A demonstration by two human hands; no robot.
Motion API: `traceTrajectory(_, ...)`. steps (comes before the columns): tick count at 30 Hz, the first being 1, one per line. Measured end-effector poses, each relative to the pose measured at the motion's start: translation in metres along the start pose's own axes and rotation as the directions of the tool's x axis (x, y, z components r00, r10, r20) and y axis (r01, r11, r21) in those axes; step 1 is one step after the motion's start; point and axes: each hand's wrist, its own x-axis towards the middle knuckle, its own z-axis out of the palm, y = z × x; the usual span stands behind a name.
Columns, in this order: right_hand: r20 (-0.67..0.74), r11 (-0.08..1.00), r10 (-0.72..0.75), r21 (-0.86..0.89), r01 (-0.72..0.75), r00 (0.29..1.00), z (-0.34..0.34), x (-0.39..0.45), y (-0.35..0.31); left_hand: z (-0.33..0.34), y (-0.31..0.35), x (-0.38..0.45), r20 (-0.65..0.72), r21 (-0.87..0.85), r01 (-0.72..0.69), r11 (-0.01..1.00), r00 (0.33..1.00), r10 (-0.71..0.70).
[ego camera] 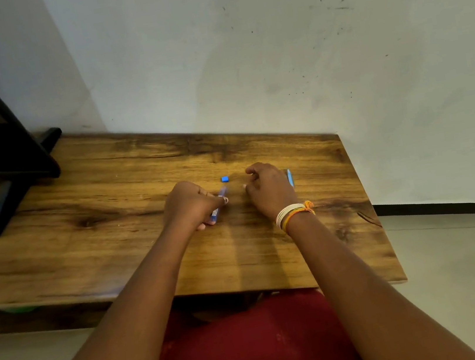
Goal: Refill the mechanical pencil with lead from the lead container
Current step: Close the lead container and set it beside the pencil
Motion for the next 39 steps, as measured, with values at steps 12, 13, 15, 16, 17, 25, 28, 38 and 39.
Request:
traceTrajectory(12, -0.047, 0.963, -0.192, -0.199, 0.18, 0.98, 0.028, 0.01, -0.02, -0.019, -0.009, 0.002, 0.122, -0.457, 0.13, 0.88, 0.989, -0.083)
traceTrajectory(13, -0.062, 0.968, -0.182, -0.186, 0.168, 0.981, 0.029, 0.012, -0.021, -0.021, -0.009, 0.002, 0.134, -0.477, 0.141, 0.868, 0.987, -0.086)
traceTrajectory(15, -0.081, 0.983, -0.137, -0.134, 0.126, 0.987, 0.03, 0.014, -0.021, -0.023, -0.009, 0.0, 0.154, -0.503, 0.156, 0.85, 0.984, -0.089)
traceTrajectory(16, -0.09, 0.992, -0.099, -0.083, 0.092, 0.991, 0.03, 0.016, -0.021, -0.023, -0.008, 0.0, 0.159, -0.508, 0.163, 0.846, 0.983, -0.093)
traceTrajectory(17, -0.102, 0.999, -0.047, -0.007, 0.046, 0.994, 0.03, 0.017, -0.021, -0.023, -0.008, -0.001, 0.163, -0.51, 0.168, 0.844, 0.982, -0.097)
traceTrajectory(25, 0.168, 0.576, 0.176, 0.782, -0.24, 0.97, 0.021, 0.021, -0.029, -0.028, -0.008, -0.003, 0.139, -0.56, 0.159, 0.813, 0.986, -0.097)
traceTrajectory(28, 0.215, 0.525, 0.153, 0.809, -0.264, 0.965, 0.019, 0.017, -0.032, -0.028, -0.008, -0.002, 0.121, -0.562, 0.144, 0.815, 0.988, -0.091)
traceTrajectory(38, 0.244, 0.379, 0.183, 0.876, -0.297, 0.952, 0.015, 0.017, -0.033, -0.031, -0.007, -0.005, 0.116, -0.59, 0.125, 0.798, 0.991, -0.07)
traceTrajectory(39, 0.247, 0.386, 0.172, 0.874, -0.296, 0.954, 0.014, 0.016, -0.033, -0.031, -0.006, -0.005, 0.111, -0.598, 0.123, 0.792, 0.991, -0.071)
